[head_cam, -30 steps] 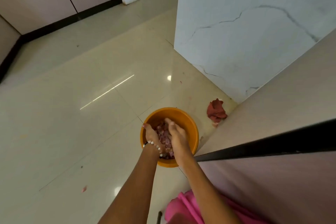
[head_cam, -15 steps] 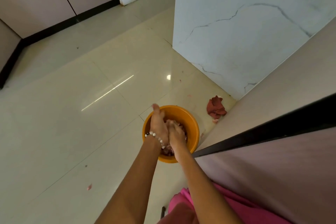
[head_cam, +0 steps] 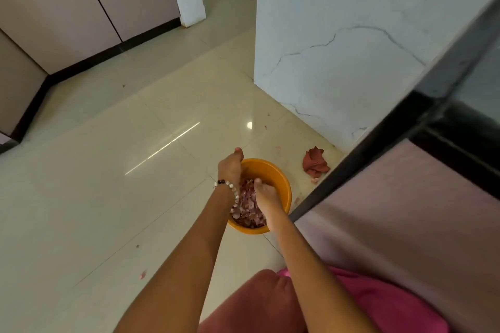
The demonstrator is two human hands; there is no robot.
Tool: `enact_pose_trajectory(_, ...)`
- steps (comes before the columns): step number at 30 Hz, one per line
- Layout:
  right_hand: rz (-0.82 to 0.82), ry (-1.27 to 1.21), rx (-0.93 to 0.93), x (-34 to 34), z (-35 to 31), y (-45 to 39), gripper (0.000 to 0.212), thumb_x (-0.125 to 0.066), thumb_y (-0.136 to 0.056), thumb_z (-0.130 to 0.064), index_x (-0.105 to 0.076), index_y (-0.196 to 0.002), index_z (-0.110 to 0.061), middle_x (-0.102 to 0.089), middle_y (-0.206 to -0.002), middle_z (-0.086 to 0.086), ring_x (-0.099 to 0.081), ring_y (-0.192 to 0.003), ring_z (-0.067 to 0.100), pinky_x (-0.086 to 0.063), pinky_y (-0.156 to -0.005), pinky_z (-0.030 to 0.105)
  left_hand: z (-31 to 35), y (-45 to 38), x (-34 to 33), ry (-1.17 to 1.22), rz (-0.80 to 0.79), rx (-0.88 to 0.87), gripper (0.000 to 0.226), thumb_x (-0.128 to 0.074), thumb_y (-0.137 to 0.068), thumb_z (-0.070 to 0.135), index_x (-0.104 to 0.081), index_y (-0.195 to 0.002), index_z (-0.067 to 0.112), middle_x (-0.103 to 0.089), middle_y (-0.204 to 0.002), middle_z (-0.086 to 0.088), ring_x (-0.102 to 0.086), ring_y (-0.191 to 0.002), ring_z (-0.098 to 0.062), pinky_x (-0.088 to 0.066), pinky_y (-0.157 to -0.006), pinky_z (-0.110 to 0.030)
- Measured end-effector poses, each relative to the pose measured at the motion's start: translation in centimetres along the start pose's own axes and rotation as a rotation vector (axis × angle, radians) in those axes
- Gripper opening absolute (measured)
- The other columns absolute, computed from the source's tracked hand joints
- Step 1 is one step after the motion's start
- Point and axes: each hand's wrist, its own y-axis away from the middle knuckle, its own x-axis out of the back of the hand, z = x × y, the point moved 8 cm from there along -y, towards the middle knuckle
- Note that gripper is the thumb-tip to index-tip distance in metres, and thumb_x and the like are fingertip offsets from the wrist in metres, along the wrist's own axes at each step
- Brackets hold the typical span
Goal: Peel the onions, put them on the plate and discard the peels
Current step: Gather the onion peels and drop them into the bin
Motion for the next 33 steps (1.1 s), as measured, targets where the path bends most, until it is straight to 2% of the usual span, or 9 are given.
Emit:
enact_pose_trajectory(3, 0.056, 0.001, 0.167, 1.6, -5.3, 4.1, 0.033, -0.042, -0.105, -0.037, -0.066, -0.098, -0.015, -0.065, -0.089, 0.001, -0.061, -0.09, 0.021, -0.05, -0.086, 0.038, 2.5, 2.7, 0.9, -0.073, 0.04, -0.058, 0.035, -0.055, -0.092, 0.033, -0.067, -0.095, 0.0, -0.072, -0.082, -0.013, -0.07, -0.082, -0.029, -0.058, -0.079, -0.044)
enact_pose_trajectory(6, 0.101, -0.028, 0.369, 4.0, -11.2, 9.9, 0.026, -0.051, -0.102, -0.031, -0.07, -0.111, -0.015, -0.07, -0.102, 0.004, -0.068, -0.096, 0.024, -0.056, -0.089, 0.042, 6.6, 6.8, 1.0, -0.115, 0.028, -0.196, 0.034, -0.051, -0.094, 0.029, -0.069, -0.094, 0.001, -0.072, -0.08, -0.009, -0.07, -0.074, -0.025, -0.055, -0.063, -0.033)
enact_pose_trajectory(11, 0.069, -0.194, 0.722, 9.7, -18.8, 24.0, 0.022, -0.05, -0.103, -0.013, -0.066, -0.115, -0.006, -0.07, -0.095, 0.012, -0.068, -0.078, 0.02, -0.056, -0.071, 0.031, 17.2, 18.9, -0.7, -0.131, 0.03, -0.689, 0.025, -0.053, -0.093, 0.022, -0.072, -0.088, 0.007, -0.068, -0.072, -0.001, -0.065, -0.062, -0.011, -0.056, -0.071, -0.031)
enact_pose_trajectory(16, 0.264, -0.245, 0.963, 20.3, -20.5, 36.3, 0.022, -0.049, -0.104, -0.01, -0.066, -0.116, -0.004, -0.071, -0.091, 0.012, -0.07, -0.075, 0.021, -0.056, -0.066, 0.026, 22.5, 34.0, -8.1, -0.209, -0.333, -1.051, 0.021, -0.053, -0.094, 0.023, -0.07, -0.093, 0.01, -0.073, -0.08, -0.006, -0.07, -0.069, -0.015, -0.051, -0.062, -0.021)
enact_pose_trajectory(20, 0.509, -0.22, 1.013, 29.0, -20.6, 41.4, 0.017, -0.051, -0.102, -0.01, -0.067, -0.108, -0.012, -0.071, -0.084, 0.007, -0.068, -0.064, 0.016, -0.051, -0.056, 0.022, 23.4, 42.8, -14.2, -0.339, -0.488, -1.261, 0.021, -0.054, -0.094, 0.021, -0.07, -0.102, 0.008, -0.073, -0.08, -0.007, -0.07, -0.068, -0.013, -0.049, -0.058, -0.015)
enact_pose_trajectory(23, 0.756, -0.105, 0.984, 36.9, -19.9, 44.2, 0.014, -0.055, -0.099, -0.013, -0.067, -0.103, -0.019, -0.071, -0.082, 0.004, -0.068, -0.064, 0.017, -0.053, -0.06, 0.029, 23.2, 48.3, -20.5, -0.505, -0.533, -1.452, 0.021, -0.056, -0.093, 0.022, -0.069, -0.107, 0.013, -0.074, -0.082, -0.004, -0.069, -0.075, -0.01, -0.052, -0.076, -0.021)
enact_pose_trajectory(25, 0.93, 0.016, 0.953, 42.2, -19.7, 45.8, 0.014, -0.058, -0.097, -0.017, -0.069, -0.106, -0.02, -0.073, -0.085, 0.004, -0.071, -0.073, 0.021, -0.055, -0.071, 0.034, 23.2, 51.0, -24.7, -0.599, -0.5, -1.582, 0.025, -0.057, -0.092, 0.023, -0.067, -0.113, 0.014, -0.073, -0.084, -0.003, -0.067, -0.078, -0.011, -0.049, -0.081, -0.021)
enact_pose_trajectory(29, 1.203, 0.24, 0.84, 52.3, -20.2, 48.0, 0.027, -0.058, -0.098, -0.022, -0.066, -0.122, -0.011, -0.068, -0.099, 0.004, -0.064, -0.087, 0.019, -0.047, -0.082, 0.026, 24.0, 54.9, -33.2, -0.675, -0.43, -1.818, 0.032, -0.055, -0.092, 0.021, -0.062, -0.122, 0.012, -0.072, -0.094, -0.006, -0.063, -0.095, -0.025, -0.047, -0.088, -0.034)
enact_pose_trajectory(33, 1.47, 0.464, 0.726, 62.3, -23.1, 49.8, 0.038, -0.058, -0.098, -0.026, -0.058, -0.132, -0.008, -0.06, -0.124, 0.02, -0.057, -0.114, 0.037, -0.046, -0.097, 0.048, 26.3, 60.0, -42.5, -0.754, -0.296, -2.058, 0.042, -0.055, -0.09, 0.021, -0.054, -0.131, 0.012, -0.068, -0.109, -0.01, -0.056, -0.108, -0.033, -0.044, -0.087, -0.044)
